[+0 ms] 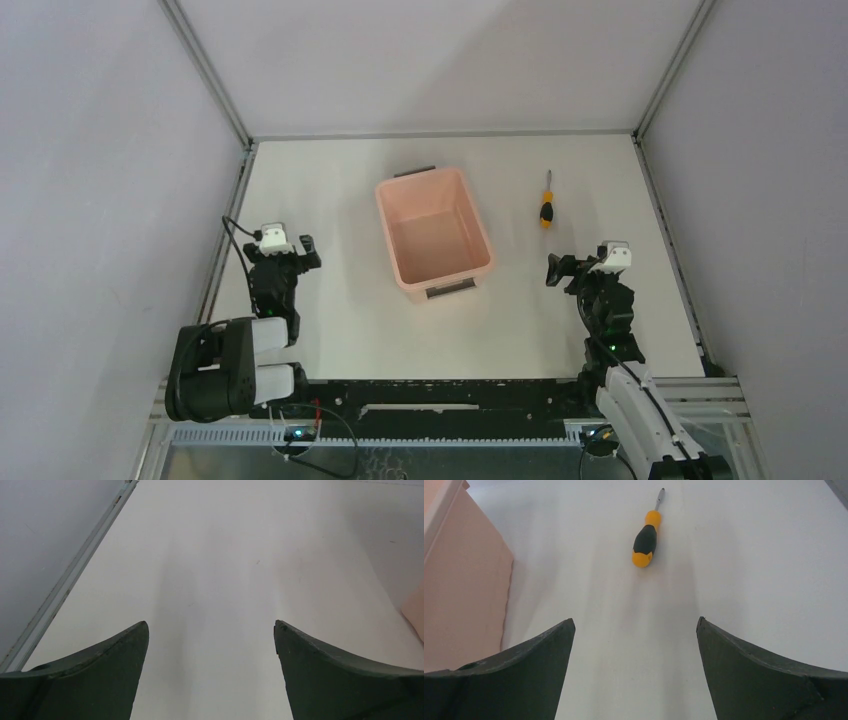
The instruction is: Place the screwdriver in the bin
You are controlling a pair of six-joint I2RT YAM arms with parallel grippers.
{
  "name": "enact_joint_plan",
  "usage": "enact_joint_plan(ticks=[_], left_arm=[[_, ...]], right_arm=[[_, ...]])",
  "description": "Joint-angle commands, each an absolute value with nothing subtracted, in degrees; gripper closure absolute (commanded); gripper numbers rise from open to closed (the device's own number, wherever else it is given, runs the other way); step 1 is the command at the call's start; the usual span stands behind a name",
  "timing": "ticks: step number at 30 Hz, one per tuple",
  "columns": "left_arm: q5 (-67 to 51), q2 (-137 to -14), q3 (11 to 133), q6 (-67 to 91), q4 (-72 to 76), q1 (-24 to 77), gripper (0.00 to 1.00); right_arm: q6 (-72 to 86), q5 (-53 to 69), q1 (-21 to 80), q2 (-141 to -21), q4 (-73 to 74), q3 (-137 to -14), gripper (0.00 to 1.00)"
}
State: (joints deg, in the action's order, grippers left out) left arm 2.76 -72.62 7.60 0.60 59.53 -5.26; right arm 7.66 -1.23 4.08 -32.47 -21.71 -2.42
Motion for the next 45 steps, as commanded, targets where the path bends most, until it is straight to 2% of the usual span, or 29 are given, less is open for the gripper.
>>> enact_joint_plan(ticks=[1, 5, 7, 10, 12, 15, 17, 23, 37, 42, 45], left_arm=[[2.72, -71.89, 10.17, 0.44, 62.05, -5.01, 0.00], [2.72, -71.89, 10.16, 0.44, 62.04, -5.01, 0.00], [2.72, -71.87, 10.11, 0.44, 62.03, -5.01, 0.00], [2.72, -71.91, 10.17, 0.44, 62.05, -4.99, 0.00], [2.72, -71.88, 10.18, 0.44, 62.01, -4.99, 0.00], [2.72, -71.89, 10.17, 0.44, 62.05, -5.01, 0.00], [2.72, -71.89, 10.16, 0.44, 61.98, -5.01, 0.00], [2.72, -71.89, 10.18, 0.44, 62.04, -4.98, 0.00], [2.72, -71.94, 10.13, 0.44, 62.00, -5.01, 0.00], [2.68, -71.89, 10.18, 0.44, 62.05, -5.01, 0.00], [2.72, -71.94, 10.16, 0.44, 62.05, -5.02, 0.00]], right_arm=[[8.69, -1.93, 3.58, -32.86, -24.18, -2.98, 0.00], [8.59, -2.40, 3.56, -33.75, -24.79, -4.07, 0.00], [9.02, -3.99, 3.59, -34.78, -20.63, -8.31, 0.00], [10.16, -6.33, 3.60, -39.99, -9.06, -20.50, 0.00], [11.55, -7.58, 3.58, -45.54, 4.40, -31.71, 0.00], [11.51, -2.12, 3.53, -54.92, 18.17, -49.06, 0.00], [12.58, 1.95, 3.94, -60.67, 23.08, -57.13, 0.00], [15.85, -3.17, 5.27, -78.81, 33.67, -74.55, 0.00], [15.25, -5.23, 3.63, -116.64, 42.20, -97.79, 0.00], [15.93, -4.75, 3.37, -122.69, 42.67, -98.57, 0.03], [16.18, -4.09, 3.04, -125.06, 43.24, -98.50, 0.09]])
